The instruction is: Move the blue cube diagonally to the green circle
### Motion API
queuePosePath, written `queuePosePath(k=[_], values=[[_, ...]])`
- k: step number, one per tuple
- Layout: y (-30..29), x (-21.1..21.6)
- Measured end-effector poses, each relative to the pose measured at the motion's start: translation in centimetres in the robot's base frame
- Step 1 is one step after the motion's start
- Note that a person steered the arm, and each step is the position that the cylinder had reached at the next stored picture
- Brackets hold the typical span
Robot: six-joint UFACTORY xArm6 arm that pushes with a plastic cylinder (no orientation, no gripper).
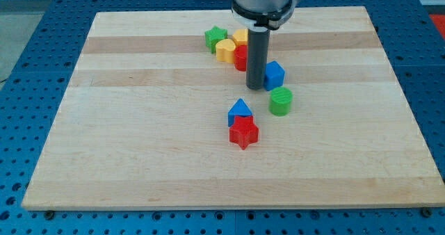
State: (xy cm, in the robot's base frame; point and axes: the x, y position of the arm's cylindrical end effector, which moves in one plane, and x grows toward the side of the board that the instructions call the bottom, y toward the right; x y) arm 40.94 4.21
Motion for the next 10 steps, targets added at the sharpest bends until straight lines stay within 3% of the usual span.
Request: queuePosePath(k=[3, 4, 7, 9, 10], values=[[2.4, 3.5], [5.9, 2.3], [0.0, -1.2], [7.2, -1.3], [7.7, -2.3]])
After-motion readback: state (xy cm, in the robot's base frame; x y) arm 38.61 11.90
